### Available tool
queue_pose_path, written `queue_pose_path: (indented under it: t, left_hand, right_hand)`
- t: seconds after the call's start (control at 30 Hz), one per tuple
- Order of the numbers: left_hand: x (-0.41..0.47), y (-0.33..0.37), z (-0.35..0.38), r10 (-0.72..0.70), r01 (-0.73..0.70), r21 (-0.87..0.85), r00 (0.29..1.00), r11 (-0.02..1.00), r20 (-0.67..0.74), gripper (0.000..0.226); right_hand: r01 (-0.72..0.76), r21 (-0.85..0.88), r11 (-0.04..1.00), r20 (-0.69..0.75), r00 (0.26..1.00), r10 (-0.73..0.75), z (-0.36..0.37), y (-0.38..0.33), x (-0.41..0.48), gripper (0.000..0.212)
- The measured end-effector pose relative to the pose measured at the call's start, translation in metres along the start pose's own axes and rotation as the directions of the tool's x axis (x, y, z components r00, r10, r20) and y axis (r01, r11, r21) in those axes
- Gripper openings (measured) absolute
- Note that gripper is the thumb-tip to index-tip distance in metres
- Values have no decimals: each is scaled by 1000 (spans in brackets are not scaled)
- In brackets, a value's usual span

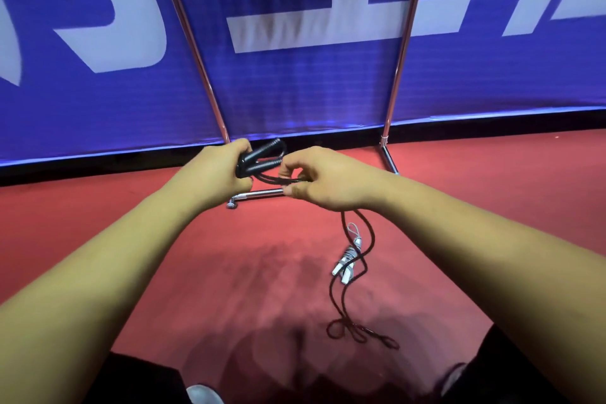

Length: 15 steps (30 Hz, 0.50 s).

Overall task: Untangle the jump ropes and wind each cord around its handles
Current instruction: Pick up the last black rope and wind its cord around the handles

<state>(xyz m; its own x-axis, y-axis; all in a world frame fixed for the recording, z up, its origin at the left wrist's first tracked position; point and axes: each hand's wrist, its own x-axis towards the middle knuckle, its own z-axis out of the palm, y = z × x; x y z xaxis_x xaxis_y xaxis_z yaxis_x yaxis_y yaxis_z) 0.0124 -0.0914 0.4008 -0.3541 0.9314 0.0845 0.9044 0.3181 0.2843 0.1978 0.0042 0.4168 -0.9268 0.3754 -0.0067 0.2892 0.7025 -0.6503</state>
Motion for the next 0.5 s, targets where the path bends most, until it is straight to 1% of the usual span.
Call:
queue_pose_path:
  t: [0.1, 0.17, 0.23, 0.3, 0.37, 0.43, 0.5]
  left_hand:
    - [-1, 10, 13, 70, -78, 58, 988, 995, 137, 20]
    - [-3, 18, 18, 107, -120, 47, 969, 992, 220, 20]
    - [-6, 27, 19, 148, -163, 32, 951, 986, 271, 25]
    - [-10, 36, 18, 177, -182, -9, 943, 983, 283, 41]
    - [-14, 43, 16, 206, -197, -61, 937, 979, 281, 51]
    - [-17, 47, 13, 247, -219, -128, 928, 967, 279, 48]
    - [-20, 49, 10, 281, -224, -228, 924, 947, 260, 36]
  right_hand:
    - [43, -124, 991, -48, 998, -49, -7, 3, 1, 5]
    - [23, -129, 991, -61, 998, -31, -13, 8, 1, 6]
    - [13, -77, 997, -75, 997, -19, -18, 12, -1, 5]
    - [12, 30, 999, -102, 995, -9, -22, 16, -1, 2]
    - [6, 132, 991, -122, 993, 10, -25, 19, -1, 11]
    - [-9, 199, 980, -113, 993, 32, -27, 25, -2, 17]
    - [-19, 271, 962, -106, 993, 50, -27, 33, -2, 19]
